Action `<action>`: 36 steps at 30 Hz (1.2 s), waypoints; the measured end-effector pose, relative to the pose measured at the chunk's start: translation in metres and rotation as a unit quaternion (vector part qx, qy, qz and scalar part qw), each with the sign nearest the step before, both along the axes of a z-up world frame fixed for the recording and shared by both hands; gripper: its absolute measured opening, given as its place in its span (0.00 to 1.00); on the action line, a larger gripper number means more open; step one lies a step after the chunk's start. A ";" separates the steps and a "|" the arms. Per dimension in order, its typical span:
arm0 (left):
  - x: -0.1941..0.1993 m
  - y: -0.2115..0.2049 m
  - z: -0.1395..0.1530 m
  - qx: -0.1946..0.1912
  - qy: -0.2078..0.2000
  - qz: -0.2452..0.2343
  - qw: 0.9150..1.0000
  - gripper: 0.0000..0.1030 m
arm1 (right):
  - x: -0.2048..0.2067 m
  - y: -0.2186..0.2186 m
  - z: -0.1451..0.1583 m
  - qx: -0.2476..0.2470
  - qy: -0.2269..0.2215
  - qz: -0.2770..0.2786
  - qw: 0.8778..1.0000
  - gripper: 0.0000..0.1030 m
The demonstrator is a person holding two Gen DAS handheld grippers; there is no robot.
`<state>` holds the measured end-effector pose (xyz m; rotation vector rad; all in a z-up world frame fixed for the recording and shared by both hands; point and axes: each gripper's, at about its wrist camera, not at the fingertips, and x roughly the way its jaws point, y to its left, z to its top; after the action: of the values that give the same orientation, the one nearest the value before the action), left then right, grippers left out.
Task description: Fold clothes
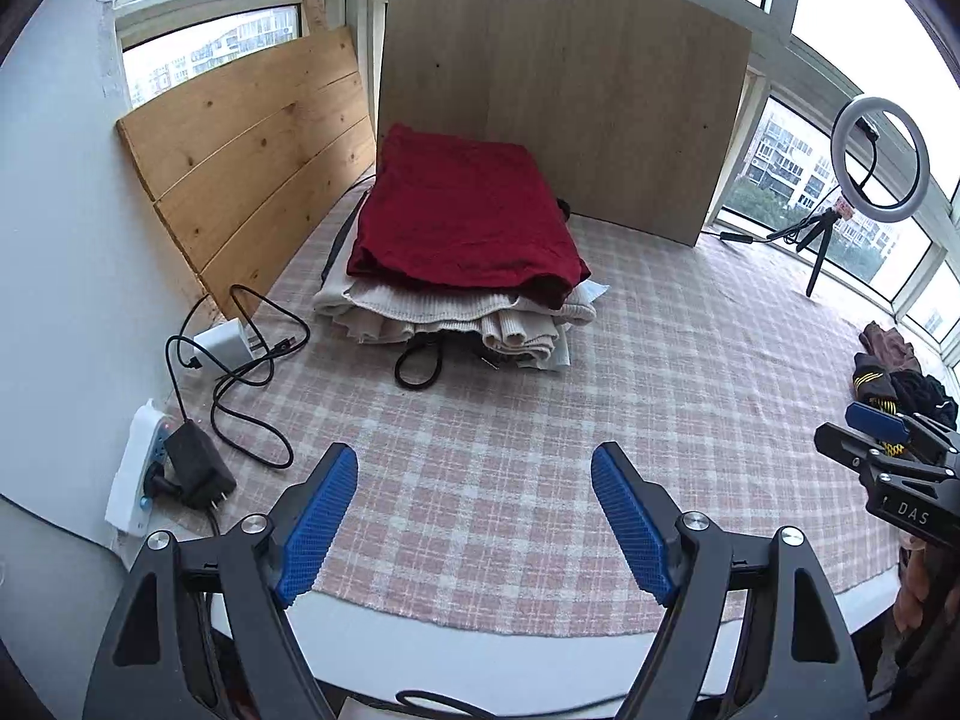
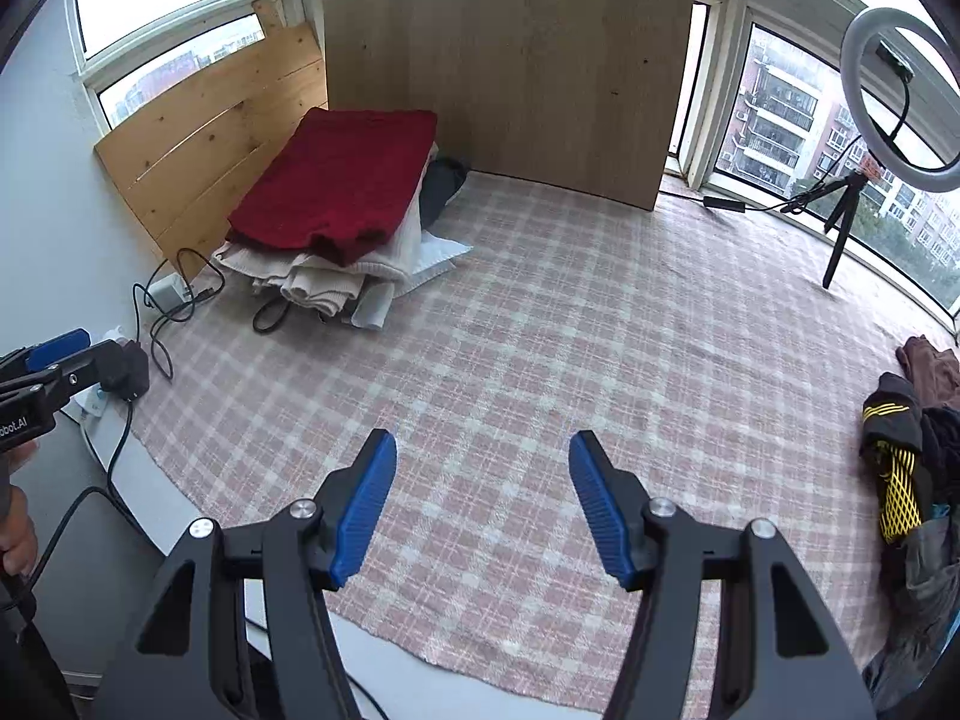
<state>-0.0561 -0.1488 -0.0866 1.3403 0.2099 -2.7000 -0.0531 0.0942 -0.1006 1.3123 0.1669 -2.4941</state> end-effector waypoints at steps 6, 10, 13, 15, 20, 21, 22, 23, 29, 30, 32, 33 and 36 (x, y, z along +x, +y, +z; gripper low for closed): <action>0.019 0.021 0.020 0.009 0.028 -0.022 0.999 0.77 | 0.021 0.022 0.012 0.010 0.025 -0.021 0.999 0.58; 0.028 0.032 0.036 0.000 0.048 -0.029 0.998 0.77 | 0.028 0.038 0.024 -0.001 0.042 -0.038 0.998 0.58; 0.032 0.038 0.045 -0.013 0.054 -0.028 0.998 0.77 | 0.030 0.044 0.032 -0.005 0.052 -0.041 0.998 0.58; 0.033 0.042 0.049 -0.021 0.058 -0.032 0.998 0.77 | 0.030 0.046 0.034 -0.002 0.056 -0.041 0.998 0.58; 0.035 0.049 0.053 -0.026 0.060 -0.035 0.997 0.77 | 0.030 0.052 0.038 -0.004 0.061 -0.044 0.997 0.58; 0.035 0.050 0.053 -0.028 0.060 -0.034 0.997 0.77 | 0.030 0.052 0.038 -0.002 0.061 -0.043 0.997 0.58; 0.036 0.050 0.054 -0.028 0.060 -0.033 0.997 0.77 | 0.029 0.052 0.038 -0.001 0.061 -0.042 0.997 0.58; 0.036 0.050 0.054 -0.029 0.059 -0.031 0.997 0.77 | 0.029 0.052 0.038 -0.001 0.060 -0.041 0.997 0.58; 0.039 0.049 0.059 -0.027 0.064 -0.025 0.997 0.77 | 0.027 0.051 0.042 0.000 0.064 -0.032 0.997 0.58; 0.040 0.049 0.060 -0.026 0.064 -0.024 0.997 0.77 | 0.027 0.050 0.042 0.002 0.065 -0.030 0.997 0.58; 0.041 0.049 0.061 -0.034 0.065 -0.021 0.997 0.77 | 0.026 0.049 0.043 0.002 0.066 -0.028 0.997 0.58; 0.041 0.048 0.061 -0.034 0.065 -0.020 0.997 0.77 | 0.026 0.049 0.043 0.002 0.066 -0.028 0.997 0.58; 0.042 0.047 0.061 -0.035 0.066 -0.017 0.997 0.77 | 0.026 0.047 0.043 0.004 0.066 -0.024 0.998 0.58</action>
<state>-0.0139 -0.1022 -0.0255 1.1590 0.1032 -2.7974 -0.0268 0.1411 -0.0578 1.1679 0.1764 -2.6240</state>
